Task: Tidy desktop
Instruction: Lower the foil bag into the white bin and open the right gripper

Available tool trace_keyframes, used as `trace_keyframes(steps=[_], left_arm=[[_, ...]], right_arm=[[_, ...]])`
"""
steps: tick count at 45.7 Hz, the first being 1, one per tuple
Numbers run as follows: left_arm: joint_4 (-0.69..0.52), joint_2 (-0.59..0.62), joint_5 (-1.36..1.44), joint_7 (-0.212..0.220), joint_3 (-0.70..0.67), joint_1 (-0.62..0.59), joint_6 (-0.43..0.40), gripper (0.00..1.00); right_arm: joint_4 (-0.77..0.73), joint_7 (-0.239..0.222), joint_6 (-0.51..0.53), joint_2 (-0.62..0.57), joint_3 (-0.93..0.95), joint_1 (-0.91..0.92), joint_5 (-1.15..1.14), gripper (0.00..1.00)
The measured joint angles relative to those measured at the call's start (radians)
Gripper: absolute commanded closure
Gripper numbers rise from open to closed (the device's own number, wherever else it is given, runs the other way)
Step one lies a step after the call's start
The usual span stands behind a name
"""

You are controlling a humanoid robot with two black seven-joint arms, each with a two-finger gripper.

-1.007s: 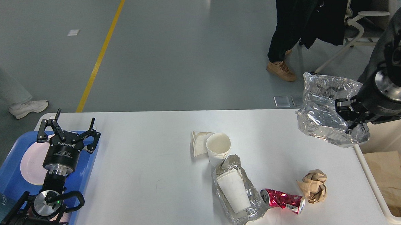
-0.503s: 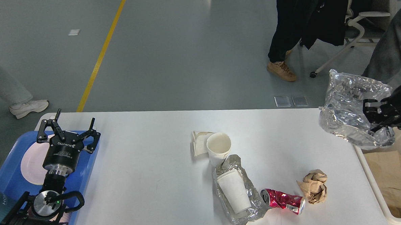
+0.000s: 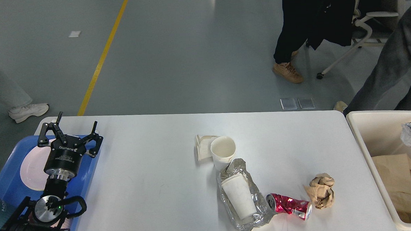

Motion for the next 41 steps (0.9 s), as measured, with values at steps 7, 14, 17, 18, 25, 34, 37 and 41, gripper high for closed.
trace_keyframes(steps=[7,14,17,18,25,34,37,41], left_arm=[[0.0,0.0,0.0,0.0,0.0,0.0,0.0,0.04],[0.0,0.0,0.0,0.0,0.0,0.0,0.0,0.04],[0.0,0.0,0.0,0.0,0.0,0.0,0.0,0.04],[0.0,0.0,0.0,0.0,0.0,0.0,0.0,0.04],[0.0,0.0,0.0,0.0,0.0,0.0,0.0,0.04],[0.0,0.0,0.0,0.0,0.0,0.0,0.002,0.04],[0.0,0.0,0.0,0.0,0.0,0.0,0.002,0.04],[0.0,0.0,0.0,0.0,0.0,0.0,0.002,0.04]], right_arm=[[-0.245,-0.002,-0.02,-0.001,0.23,-0.324,0.0,1.0],[-0.454,-0.003,-0.08,0.076,0.366,-0.575,0.001,1.0],[-0.552,-0.003,-0.11,0.123,0.399,-0.674,0.001,1.0],[-0.59,-0.003,-0.122,0.141,0.41,-0.709,0.002,1.0],[-0.746,-0.005,-0.19,0.24,0.455,-0.871,0.008,1.0],[-0.78,-0.041,-0.283,0.314,0.468,-0.942,0.014,1.0],[-0.781,-0.046,-0.292,0.321,0.469,-0.945,0.015,1.0],[-0.781,-0.047,-0.294,0.323,0.469,-0.947,0.015,1.0]])
